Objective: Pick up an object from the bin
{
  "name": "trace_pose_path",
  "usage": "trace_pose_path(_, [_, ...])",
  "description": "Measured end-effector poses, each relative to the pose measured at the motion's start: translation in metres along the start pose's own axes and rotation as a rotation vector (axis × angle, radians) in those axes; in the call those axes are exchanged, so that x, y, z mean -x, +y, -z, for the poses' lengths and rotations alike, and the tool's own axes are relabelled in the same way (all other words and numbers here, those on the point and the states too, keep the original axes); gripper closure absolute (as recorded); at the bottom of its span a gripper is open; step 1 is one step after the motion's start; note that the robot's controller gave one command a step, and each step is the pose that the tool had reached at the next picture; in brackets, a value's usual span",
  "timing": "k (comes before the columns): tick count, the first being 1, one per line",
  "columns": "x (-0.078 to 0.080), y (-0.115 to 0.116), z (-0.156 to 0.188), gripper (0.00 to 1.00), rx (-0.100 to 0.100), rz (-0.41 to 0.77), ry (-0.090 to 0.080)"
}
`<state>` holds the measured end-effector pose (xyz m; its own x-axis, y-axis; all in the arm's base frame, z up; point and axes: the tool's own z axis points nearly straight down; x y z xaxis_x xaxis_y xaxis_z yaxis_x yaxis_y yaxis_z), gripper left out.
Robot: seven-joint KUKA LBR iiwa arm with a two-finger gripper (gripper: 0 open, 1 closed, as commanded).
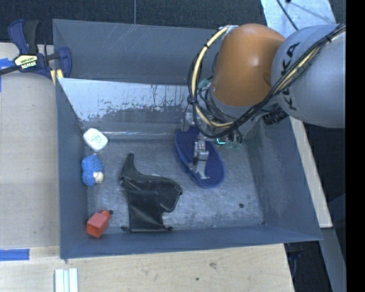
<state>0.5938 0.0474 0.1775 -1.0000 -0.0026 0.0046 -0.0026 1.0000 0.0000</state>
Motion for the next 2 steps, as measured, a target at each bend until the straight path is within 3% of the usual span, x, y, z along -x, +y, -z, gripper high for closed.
trace_pose_path(1, [-0.053,0.108,-0.109,0.0,-0.002,0.254,-0.002])
trace_pose_path(2, [-0.032,0.145,-0.107,0.0,-0.006,0.625,-0.004])
